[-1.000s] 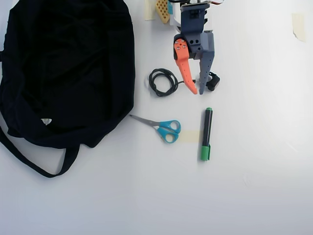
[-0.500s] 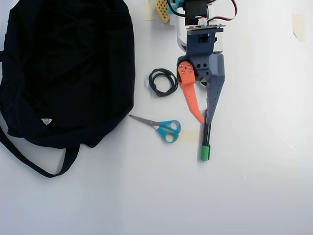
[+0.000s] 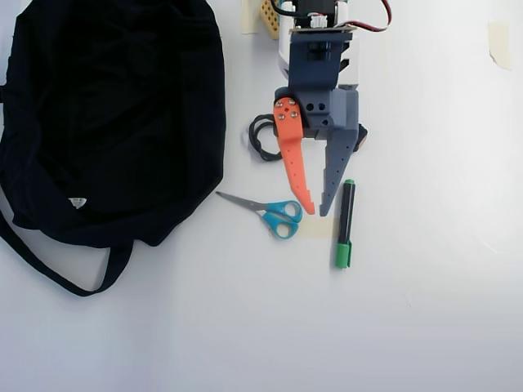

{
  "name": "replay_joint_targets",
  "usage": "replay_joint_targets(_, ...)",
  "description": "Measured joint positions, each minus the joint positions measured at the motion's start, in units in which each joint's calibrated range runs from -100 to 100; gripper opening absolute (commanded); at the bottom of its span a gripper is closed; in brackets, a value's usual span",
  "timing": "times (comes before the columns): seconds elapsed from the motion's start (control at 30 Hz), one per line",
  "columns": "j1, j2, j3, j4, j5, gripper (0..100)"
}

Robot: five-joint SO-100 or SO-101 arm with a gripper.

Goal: Put the cable into the black bag

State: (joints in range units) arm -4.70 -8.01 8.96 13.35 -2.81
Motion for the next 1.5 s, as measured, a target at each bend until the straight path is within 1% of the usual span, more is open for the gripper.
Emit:
replay_joint_targets(0.6,1.0,0.0,0.0,0.0,-0.2,2)
replay_joint_targets(0.7,0.7,0.0,0.0,2.1,-0.2,2)
replay_joint_targets(1.0,0.7,0.0,-0.2,20.6,-0.3,2)
replay_joint_targets(1.17,0.5,-0.6,-1.2,35.6,0.2,2)
replay_joint_targets(1.23,0.5,-1.2,-1.2,42.2,1.9,2)
replay_joint_targets(1.37,0.5,-1.3,-1.3,57.1,7.8,2)
replay_joint_targets(1.5,0.5,-1.3,-1.3,69.5,9.4,3)
